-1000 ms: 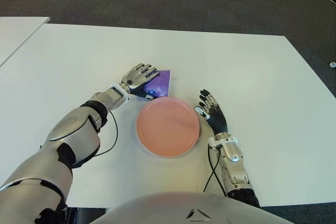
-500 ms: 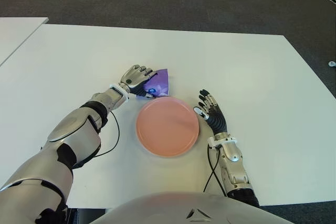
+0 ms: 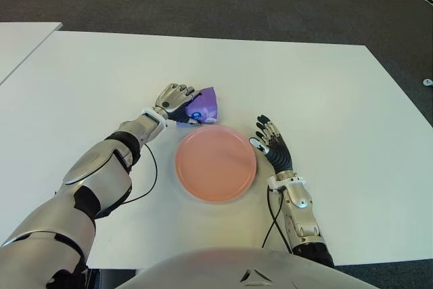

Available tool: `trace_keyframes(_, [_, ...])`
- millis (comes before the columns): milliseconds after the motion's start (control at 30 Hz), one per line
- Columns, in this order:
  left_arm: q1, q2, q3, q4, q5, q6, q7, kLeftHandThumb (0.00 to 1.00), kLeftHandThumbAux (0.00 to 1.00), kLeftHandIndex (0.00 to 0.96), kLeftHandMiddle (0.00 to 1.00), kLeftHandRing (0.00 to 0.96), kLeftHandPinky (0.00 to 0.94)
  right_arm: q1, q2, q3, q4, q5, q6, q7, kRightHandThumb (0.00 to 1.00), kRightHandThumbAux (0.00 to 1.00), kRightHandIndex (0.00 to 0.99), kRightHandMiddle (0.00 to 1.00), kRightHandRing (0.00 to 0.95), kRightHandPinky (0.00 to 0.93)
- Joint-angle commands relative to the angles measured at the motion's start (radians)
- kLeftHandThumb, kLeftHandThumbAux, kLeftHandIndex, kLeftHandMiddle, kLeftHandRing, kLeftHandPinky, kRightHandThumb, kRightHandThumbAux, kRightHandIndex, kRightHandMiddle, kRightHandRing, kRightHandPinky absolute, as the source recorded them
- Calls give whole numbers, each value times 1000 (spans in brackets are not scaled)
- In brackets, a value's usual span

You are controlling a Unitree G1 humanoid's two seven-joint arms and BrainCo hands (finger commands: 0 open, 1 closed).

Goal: Put the tissue paper into the plate.

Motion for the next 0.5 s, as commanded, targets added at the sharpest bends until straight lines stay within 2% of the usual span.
trace_keyframes(33, [112, -5, -20, 57, 32, -27, -72, 721, 698, 443, 837, 812, 805, 58, -2, 1, 84, -6, 75, -2, 95, 616, 0, 0, 0, 0])
trace_keyframes(500, [109, -11, 3, 58, 30, -27, -69, 720, 700, 443, 838, 812, 808, 43, 1, -2, 110, -6, 63, -5, 96, 630, 0, 0, 0, 0])
